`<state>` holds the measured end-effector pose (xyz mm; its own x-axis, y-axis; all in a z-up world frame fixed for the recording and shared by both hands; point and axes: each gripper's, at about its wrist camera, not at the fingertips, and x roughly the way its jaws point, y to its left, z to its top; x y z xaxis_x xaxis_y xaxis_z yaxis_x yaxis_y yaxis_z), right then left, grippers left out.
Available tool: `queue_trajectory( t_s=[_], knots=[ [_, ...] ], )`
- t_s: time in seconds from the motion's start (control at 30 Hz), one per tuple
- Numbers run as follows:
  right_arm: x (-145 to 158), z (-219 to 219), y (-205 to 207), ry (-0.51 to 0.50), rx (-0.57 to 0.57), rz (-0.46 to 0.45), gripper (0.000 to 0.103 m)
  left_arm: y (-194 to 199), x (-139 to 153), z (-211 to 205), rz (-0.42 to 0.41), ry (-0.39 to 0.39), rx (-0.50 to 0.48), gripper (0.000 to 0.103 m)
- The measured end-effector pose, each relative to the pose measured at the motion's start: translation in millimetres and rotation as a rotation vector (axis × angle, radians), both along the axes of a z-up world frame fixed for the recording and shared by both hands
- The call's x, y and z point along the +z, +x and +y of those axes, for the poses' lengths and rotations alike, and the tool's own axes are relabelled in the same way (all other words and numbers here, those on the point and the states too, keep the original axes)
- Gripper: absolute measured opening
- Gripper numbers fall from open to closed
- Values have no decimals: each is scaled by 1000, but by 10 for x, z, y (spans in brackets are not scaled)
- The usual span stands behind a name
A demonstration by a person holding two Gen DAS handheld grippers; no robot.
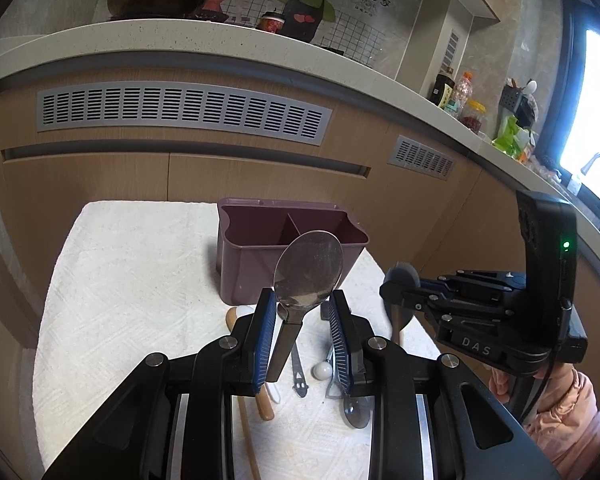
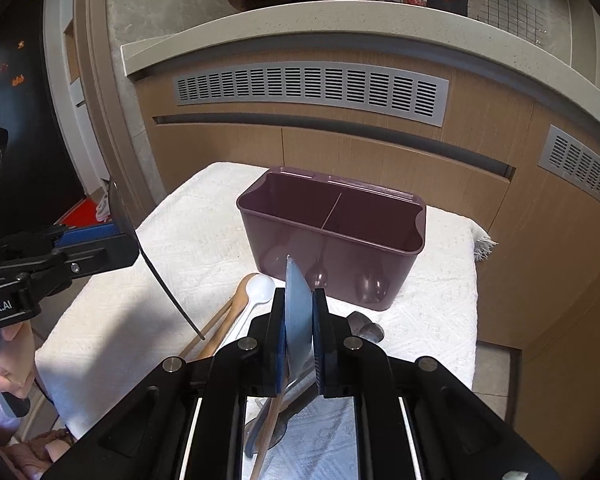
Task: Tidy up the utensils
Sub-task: 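Lift the translucent spoon and blue spatula up toward the maroon caddy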
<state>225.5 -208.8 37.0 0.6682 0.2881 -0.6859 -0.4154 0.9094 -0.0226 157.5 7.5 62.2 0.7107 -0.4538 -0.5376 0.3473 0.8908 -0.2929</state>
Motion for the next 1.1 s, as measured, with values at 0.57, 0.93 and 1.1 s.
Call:
queue_trajectory(
  t_s=[0.57,0.93,1.1],
  knots=[
    [299,-32,-134,32,4,-81,10,-27,57,-16,-4,-8,-7,28],
    [663,-24,-309,46,22,-152,9,-94,174,-16,-21,-18,-5,28],
    [826,2,-369,22,12,-209,9,-83,300,-35,-44,-16,-12,28]
  ],
)
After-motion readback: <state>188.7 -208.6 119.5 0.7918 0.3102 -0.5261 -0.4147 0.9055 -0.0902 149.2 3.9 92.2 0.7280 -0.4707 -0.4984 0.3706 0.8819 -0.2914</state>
